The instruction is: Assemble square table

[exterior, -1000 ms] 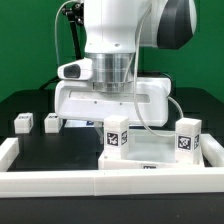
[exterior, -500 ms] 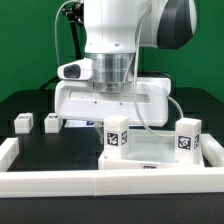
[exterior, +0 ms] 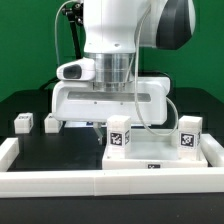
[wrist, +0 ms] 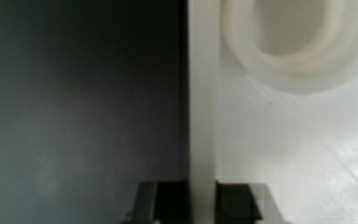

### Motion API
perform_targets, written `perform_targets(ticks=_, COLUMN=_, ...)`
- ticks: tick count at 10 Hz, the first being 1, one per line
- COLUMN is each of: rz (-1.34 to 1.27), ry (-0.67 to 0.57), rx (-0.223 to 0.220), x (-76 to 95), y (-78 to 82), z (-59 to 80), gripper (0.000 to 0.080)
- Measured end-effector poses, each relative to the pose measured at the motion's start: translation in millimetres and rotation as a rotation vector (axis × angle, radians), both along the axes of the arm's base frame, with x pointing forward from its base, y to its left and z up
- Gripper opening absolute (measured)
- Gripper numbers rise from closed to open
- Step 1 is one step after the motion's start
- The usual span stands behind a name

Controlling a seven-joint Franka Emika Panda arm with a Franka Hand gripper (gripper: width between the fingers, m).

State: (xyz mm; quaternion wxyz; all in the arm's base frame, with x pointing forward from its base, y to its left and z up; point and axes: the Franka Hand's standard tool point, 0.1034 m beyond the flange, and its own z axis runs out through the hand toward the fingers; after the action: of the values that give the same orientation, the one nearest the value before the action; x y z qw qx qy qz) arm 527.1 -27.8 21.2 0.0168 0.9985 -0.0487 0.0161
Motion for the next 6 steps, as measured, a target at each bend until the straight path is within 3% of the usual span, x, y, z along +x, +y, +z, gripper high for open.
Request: perform_targets(ticks=6, rz=0.468, ry=0.020, rx=-0.052, x=8.1, y=-10.0, z=3.9, gripper=0.0062)
